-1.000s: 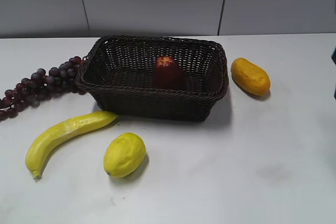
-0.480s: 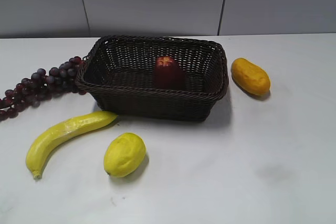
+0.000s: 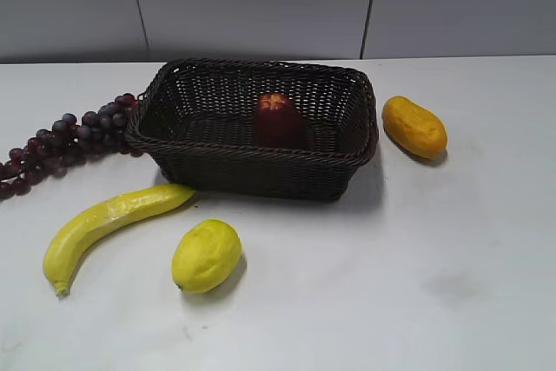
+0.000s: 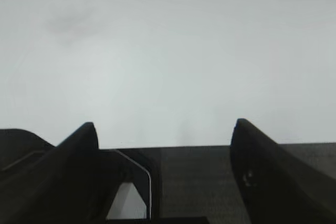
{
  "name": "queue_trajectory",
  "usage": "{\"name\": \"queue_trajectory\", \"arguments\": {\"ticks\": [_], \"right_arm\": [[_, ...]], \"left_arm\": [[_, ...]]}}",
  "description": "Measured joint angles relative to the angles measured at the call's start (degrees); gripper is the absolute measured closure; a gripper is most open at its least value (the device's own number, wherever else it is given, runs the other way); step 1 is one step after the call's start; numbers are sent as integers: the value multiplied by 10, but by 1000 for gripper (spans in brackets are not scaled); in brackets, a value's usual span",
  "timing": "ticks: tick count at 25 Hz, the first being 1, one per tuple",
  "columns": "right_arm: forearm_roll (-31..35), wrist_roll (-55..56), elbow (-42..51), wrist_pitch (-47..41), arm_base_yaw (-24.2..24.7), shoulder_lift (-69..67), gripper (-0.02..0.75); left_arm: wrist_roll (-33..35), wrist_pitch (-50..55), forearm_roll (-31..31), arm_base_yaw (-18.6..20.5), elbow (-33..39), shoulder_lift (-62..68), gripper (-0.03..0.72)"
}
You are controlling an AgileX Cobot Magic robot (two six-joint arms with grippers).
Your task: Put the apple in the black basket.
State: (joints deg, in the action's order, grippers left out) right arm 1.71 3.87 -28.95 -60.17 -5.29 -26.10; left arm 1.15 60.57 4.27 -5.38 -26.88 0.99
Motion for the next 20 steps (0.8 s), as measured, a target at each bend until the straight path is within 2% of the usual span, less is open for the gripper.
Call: {"name": "queue_trajectory", "arguments": {"ticks": [13, 20], "right_arm": [[0, 0, 4, 0, 0, 254, 152], [1, 0, 5, 1, 0, 263, 156]], "left_arm": [[0, 0, 0, 0, 0, 0, 487], [0, -1, 0, 0, 0, 0, 487]]}}
